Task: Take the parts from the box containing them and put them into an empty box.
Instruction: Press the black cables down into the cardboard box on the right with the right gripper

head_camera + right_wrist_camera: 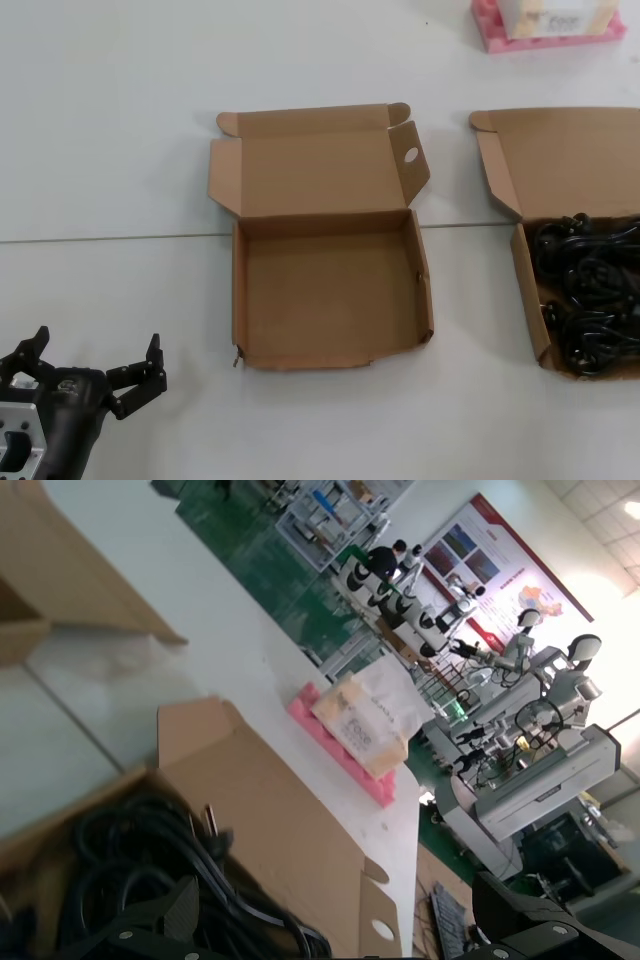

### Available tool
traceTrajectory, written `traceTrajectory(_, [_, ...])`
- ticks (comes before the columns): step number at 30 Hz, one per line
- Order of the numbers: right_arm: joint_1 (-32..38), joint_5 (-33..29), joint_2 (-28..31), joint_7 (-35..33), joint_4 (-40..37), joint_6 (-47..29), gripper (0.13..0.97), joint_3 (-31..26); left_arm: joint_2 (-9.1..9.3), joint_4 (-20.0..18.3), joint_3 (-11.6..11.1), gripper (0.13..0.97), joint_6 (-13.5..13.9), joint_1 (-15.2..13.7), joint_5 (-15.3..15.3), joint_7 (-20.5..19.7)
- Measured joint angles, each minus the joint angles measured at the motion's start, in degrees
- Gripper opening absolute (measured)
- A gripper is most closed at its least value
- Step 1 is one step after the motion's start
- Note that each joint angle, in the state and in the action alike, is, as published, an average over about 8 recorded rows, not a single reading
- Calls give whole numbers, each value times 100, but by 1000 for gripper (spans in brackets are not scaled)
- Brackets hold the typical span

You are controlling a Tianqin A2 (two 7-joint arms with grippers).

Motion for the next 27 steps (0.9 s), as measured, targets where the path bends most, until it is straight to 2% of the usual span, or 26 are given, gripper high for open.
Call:
traceTrajectory(10, [228, -206, 375, 0, -561, 536, 966, -497, 0, 0, 0, 966, 0, 0, 0, 0])
traceTrajectory(27, [1286, -275, 571, 0, -1901, 1303, 966, -1866, 0, 0, 0, 966, 0, 0, 0, 0])
